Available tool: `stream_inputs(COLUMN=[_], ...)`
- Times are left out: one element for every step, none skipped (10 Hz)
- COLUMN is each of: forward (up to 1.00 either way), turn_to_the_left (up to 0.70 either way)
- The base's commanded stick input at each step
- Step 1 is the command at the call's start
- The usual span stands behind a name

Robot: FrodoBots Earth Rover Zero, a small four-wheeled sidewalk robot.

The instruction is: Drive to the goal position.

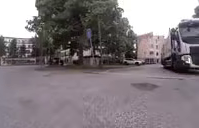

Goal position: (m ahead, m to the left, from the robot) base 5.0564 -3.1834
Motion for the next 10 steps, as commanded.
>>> stream_inputs(forward=[0.60, 0.60, 0.60, 0.60, 0.60, 0.60, 0.60, 0.60, 0.60, 0.60], turn_to_the_left=[-0.15, -0.15, -0.15, -0.15, -0.15, -0.15, -0.15, -0.15, -0.15, -0.15])
